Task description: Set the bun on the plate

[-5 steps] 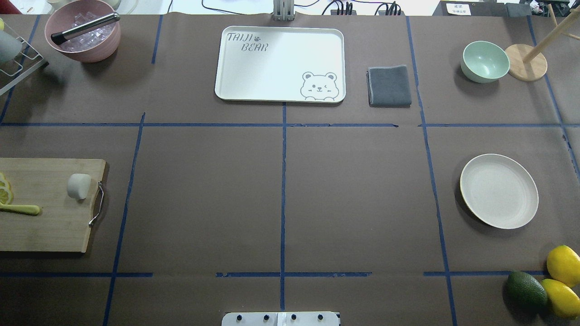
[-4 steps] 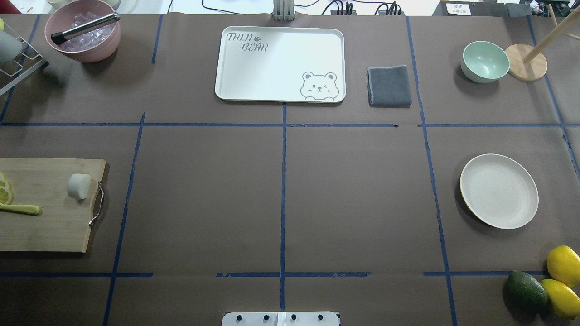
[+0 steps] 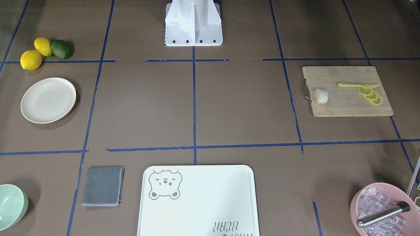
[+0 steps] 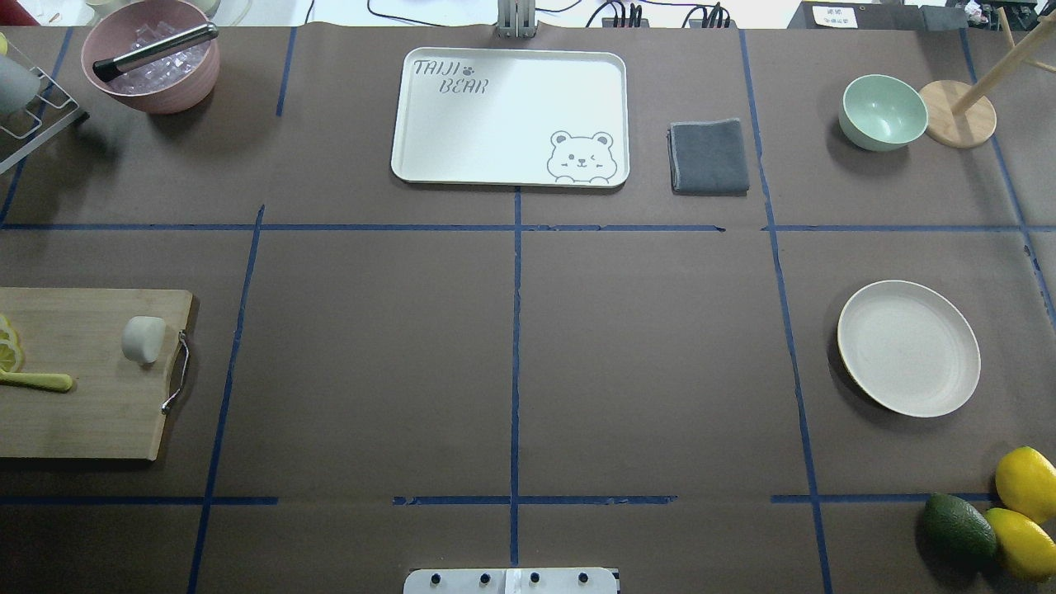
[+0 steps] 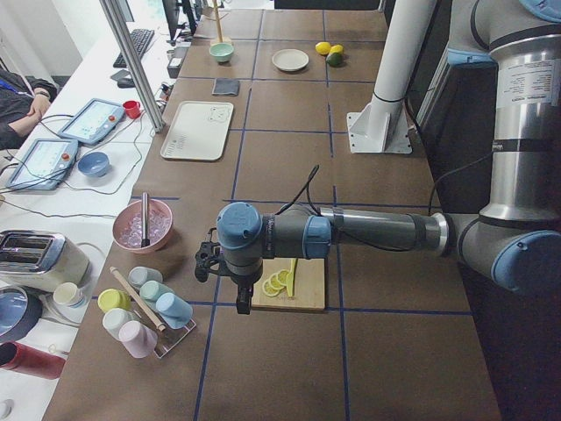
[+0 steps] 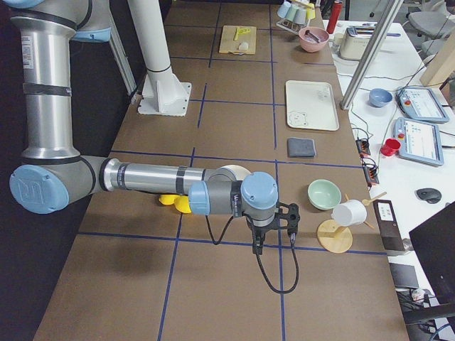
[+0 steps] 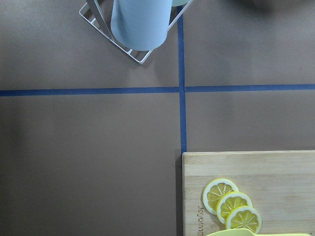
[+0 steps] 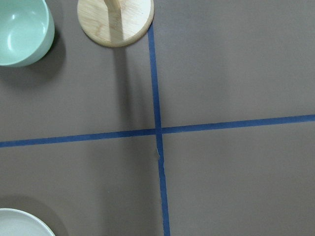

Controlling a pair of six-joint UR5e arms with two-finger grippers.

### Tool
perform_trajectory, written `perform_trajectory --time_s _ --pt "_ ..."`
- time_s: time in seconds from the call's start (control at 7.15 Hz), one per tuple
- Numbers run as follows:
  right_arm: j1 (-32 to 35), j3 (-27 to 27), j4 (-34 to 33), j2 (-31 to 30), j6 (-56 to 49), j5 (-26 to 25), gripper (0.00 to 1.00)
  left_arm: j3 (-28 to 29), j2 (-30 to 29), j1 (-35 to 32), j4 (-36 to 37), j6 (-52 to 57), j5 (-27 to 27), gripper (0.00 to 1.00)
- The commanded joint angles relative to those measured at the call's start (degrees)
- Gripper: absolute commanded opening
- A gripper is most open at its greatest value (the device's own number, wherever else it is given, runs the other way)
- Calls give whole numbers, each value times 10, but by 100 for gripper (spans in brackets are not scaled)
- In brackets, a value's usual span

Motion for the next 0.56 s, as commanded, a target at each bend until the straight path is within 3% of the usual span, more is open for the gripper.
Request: perform_trajectory --time_s 0.0,0.28,0.42 --pt "-45 0 2 17 14 0 100 4 4 0 -6 1 -1 100" --pt "-96 34 30 9 125 0 100 0 -2 1 -6 -12 -2 100" --pt "-123 35 100 -25 169 -2 100 -6 -3 1 -7 -42 -5 100"
